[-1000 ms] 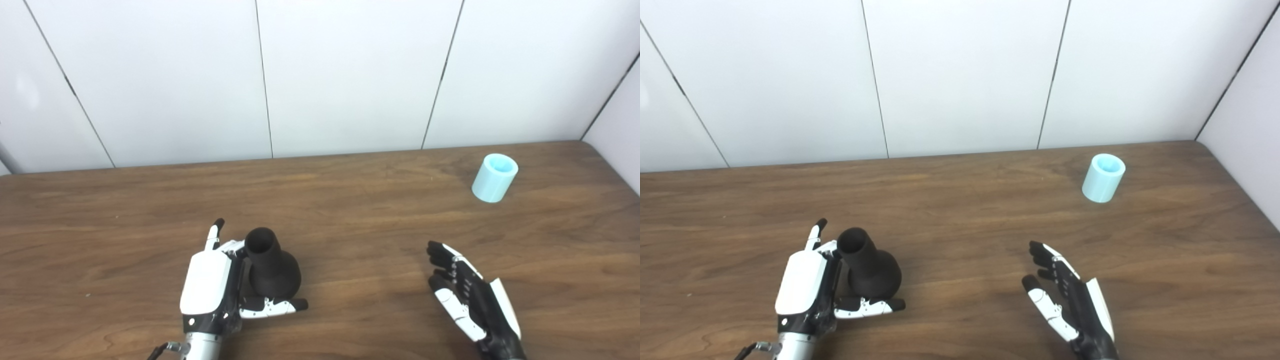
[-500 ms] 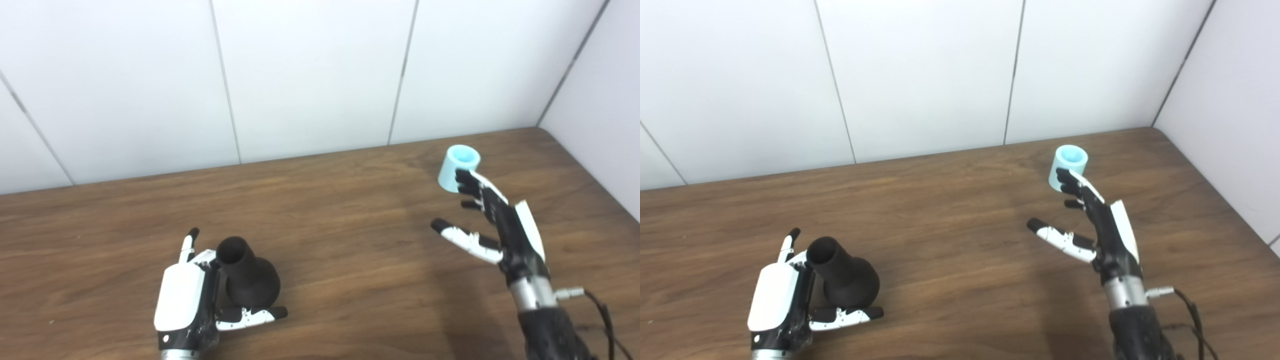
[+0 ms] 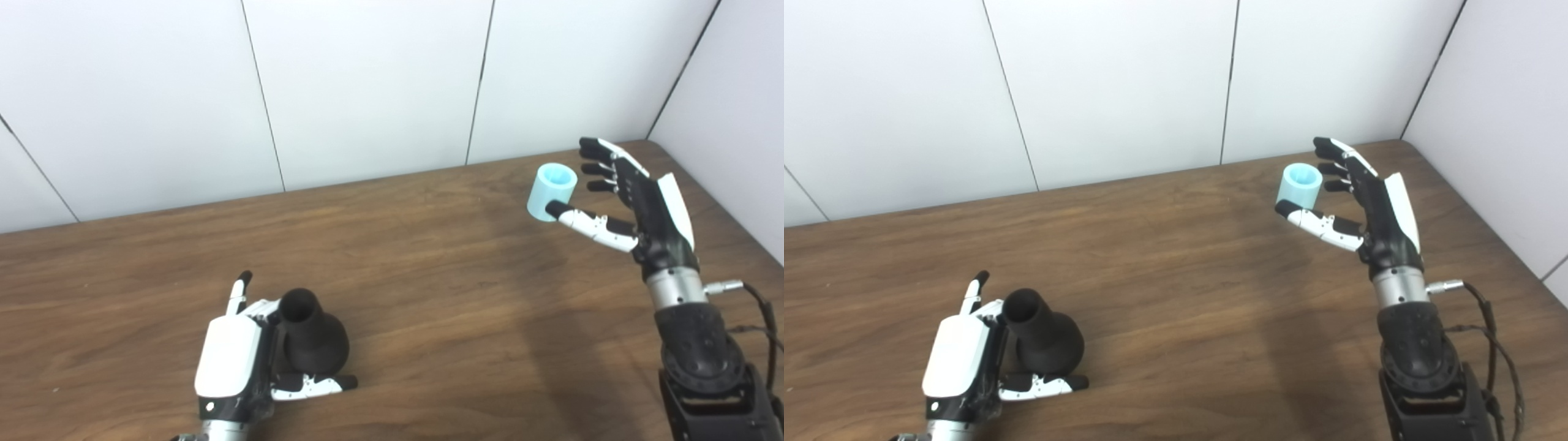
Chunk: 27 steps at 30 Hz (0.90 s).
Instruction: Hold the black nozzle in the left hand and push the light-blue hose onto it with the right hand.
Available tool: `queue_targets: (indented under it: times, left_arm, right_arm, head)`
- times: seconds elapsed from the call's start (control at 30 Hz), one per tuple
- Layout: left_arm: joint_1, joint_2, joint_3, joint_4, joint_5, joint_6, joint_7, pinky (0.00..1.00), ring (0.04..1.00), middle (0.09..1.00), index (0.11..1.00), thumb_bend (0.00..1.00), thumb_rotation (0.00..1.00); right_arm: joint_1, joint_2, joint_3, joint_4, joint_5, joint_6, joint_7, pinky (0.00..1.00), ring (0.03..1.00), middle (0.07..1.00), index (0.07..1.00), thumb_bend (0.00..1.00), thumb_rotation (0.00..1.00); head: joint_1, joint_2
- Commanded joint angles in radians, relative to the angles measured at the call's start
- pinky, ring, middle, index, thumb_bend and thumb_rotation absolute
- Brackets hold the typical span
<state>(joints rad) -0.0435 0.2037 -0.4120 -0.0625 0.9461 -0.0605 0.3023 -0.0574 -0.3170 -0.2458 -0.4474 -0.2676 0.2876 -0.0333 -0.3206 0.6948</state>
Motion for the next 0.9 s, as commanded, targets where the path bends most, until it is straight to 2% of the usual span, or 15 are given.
queue_targets:
  times: [0.0, 0.03, 0.1, 0.2, 0.33, 0.43, 0.5, 0.63, 0.77, 0.87]
  left_arm:
    - [0.066, 0.049, -0.019, 0.152, 0.038, -0.023, 0.028, 0.97, 0.591, 0.433, 0.516, 0.52, 0.00]
    - [0.061, 0.052, -0.025, 0.162, 0.046, -0.022, 0.030, 0.97, 0.592, 0.427, 0.515, 0.52, 0.00]
    - [0.048, 0.055, -0.040, 0.186, 0.063, -0.017, 0.033, 0.96, 0.593, 0.423, 0.513, 0.52, 0.00]
    - [0.032, 0.056, -0.058, 0.219, 0.089, -0.002, 0.037, 0.96, 0.589, 0.416, 0.511, 0.52, 0.00]
    - [0.019, 0.055, -0.075, 0.240, 0.115, 0.021, 0.033, 0.96, 0.590, 0.418, 0.512, 0.52, 0.00]
    - [0.010, 0.062, -0.088, 0.256, 0.132, 0.019, 0.044, 0.96, 0.589, 0.417, 0.510, 0.52, 0.00]
    - [0.005, 0.066, -0.095, 0.268, 0.137, 0.016, 0.055, 0.96, 0.580, 0.416, 0.509, 0.52, 0.00]
    - [-0.002, 0.070, -0.109, 0.274, 0.157, 0.038, 0.023, 0.97, 0.572, 0.432, 0.511, 0.52, 0.00]
    - [-0.007, 0.070, -0.119, 0.279, 0.159, 0.052, 0.013, 0.97, 0.575, 0.447, 0.507, 0.52, 0.00]
    - [-0.010, 0.067, -0.121, 0.286, 0.153, 0.058, 0.007, 0.97, 0.575, 0.458, 0.505, 0.52, 0.00]
  right_arm:
    - [-0.049, -0.032, -0.018, -0.042, 0.007, -0.003, 0.004, 0.70, 0.813, 0.829, 0.812, 0.59, 0.41]
    - [-0.055, -0.035, -0.017, -0.040, 0.000, -0.010, 0.000, 0.69, 0.816, 0.830, 0.810, 0.59, 0.42]
    - [-0.064, -0.042, -0.011, -0.038, -0.016, -0.028, -0.005, 0.73, 0.825, 0.824, 0.823, 0.56, 0.42]
    - [-0.074, -0.042, -0.010, -0.048, -0.018, -0.026, -0.004, 0.75, 0.817, 0.829, 0.844, 0.53, 0.44]
    - [-0.087, -0.034, -0.015, -0.065, -0.007, -0.005, -0.002, 0.69, 0.780, 0.825, 0.842, 0.51, 0.42]
    - [-0.090, -0.041, -0.017, -0.077, 0.000, 0.001, 0.006, 0.61, 0.701, 0.829, 0.845, 0.50, 0.42]
    - [-0.090, -0.047, -0.020, -0.078, 0.005, 0.002, 0.009, 0.58, 0.699, 0.838, 0.855, 0.49, 0.42]
    - [-0.087, -0.064, -0.022, -0.076, 0.004, -0.013, 0.019, 0.56, 0.704, 0.844, 0.867, 0.49, 0.42]
    - [-0.088, -0.068, -0.026, -0.076, 0.014, -0.021, 0.024, 0.56, 0.705, 0.838, 0.864, 0.51, 0.44]
    - [-0.081, -0.073, -0.027, -0.072, 0.018, -0.025, 0.025, 0.56, 0.732, 0.842, 0.870, 0.49, 0.41]
  head:
    - [-0.001, 0.000]
    - [0.001, 0.001]
    - [0.003, 0.002]
    - [0.005, 0.004]
    - [0.005, 0.004]
    - [0.022, 0.012]
    - [0.028, 0.014]
    - [0.040, 0.020]
    - [0.050, 0.024]
    - [0.054, 0.025]
